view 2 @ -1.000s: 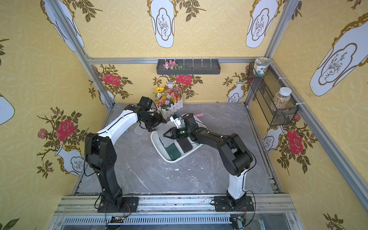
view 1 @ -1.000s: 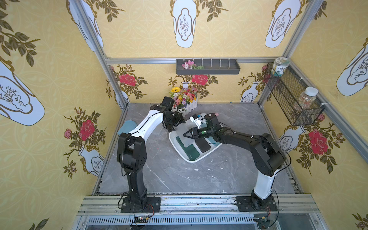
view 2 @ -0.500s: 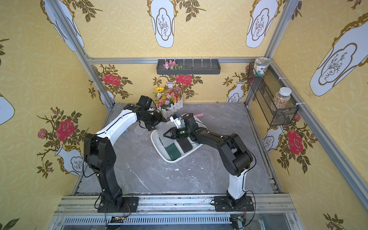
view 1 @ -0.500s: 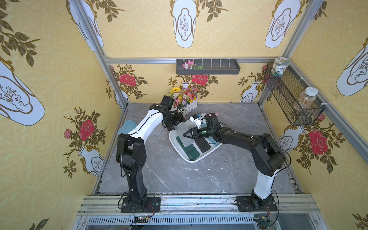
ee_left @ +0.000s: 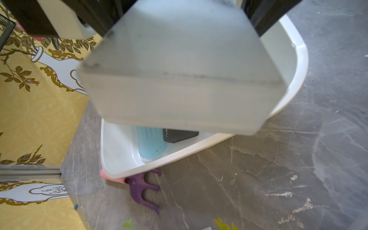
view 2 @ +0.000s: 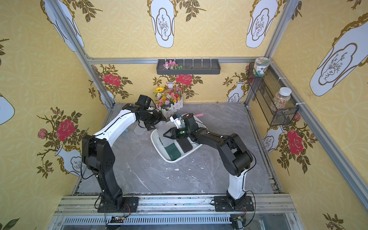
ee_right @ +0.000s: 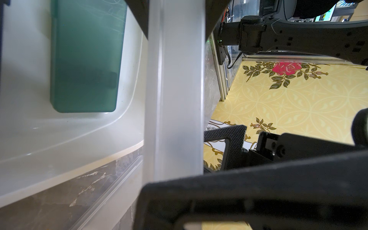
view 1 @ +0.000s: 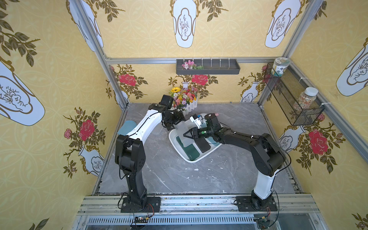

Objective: Put the pencil case into the storage box
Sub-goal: Pick up the pencil case from the center of the board.

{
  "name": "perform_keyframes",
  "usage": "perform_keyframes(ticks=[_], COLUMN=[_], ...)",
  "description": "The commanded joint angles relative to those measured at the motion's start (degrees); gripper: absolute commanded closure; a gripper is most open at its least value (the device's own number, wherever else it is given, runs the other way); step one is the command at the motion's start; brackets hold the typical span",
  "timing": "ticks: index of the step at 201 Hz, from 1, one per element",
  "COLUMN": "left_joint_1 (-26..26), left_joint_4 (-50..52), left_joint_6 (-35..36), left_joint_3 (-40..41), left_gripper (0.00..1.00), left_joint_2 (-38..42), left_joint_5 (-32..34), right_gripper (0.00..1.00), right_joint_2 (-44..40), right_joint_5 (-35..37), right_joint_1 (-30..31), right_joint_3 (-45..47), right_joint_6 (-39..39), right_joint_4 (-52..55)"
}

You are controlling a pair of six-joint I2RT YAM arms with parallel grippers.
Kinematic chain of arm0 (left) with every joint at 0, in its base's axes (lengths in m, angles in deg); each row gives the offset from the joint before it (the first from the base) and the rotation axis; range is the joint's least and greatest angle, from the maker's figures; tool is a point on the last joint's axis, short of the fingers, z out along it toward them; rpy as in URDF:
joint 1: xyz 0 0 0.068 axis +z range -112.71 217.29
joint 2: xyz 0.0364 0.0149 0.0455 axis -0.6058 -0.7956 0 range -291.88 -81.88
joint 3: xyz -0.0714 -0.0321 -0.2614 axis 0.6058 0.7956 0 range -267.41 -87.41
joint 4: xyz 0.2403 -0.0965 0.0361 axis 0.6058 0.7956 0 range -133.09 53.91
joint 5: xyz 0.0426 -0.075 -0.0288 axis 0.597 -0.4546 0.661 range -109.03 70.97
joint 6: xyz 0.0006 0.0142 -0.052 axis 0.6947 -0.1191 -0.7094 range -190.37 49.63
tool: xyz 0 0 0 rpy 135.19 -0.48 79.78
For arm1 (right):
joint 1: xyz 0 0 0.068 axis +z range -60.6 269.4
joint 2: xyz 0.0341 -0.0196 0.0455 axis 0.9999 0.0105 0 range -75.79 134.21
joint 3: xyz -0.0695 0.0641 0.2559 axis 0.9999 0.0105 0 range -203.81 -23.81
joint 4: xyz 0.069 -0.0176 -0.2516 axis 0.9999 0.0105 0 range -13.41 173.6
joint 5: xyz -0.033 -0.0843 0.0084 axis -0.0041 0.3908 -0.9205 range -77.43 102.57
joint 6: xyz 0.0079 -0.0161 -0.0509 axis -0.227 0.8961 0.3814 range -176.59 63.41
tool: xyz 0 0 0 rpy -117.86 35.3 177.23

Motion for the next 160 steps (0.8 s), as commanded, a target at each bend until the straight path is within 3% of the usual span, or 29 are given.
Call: perform_keyframes(ticks=[1,81,160], left_joint_1=[0.0,0.1,0.9], left_joint_4=[-1.5,-1.8,-1.9], left_joint_6=[-0.2,0.0,0.2], left_joint_3=[0.5,1.8,4.0], left_gripper=[0.1,0.0,0.0], left_joint_2=[0.4,1.5,3.4], left_joint_5=[-0.1,0.2,1.1], right_gripper=[0.66,0.66,0.66], right_joint_2=[0.1,-0.2,-0.8], right_joint_5=[-0.5,-0.3,-0.4], right_joint_1=[0.1,-0.1,-0.7], right_joint_3=[0.1,0.2,0.6], right_joint_6=[0.4,0.4,-0.2], right_joint_4=[-1.8,-1.7,-2.3])
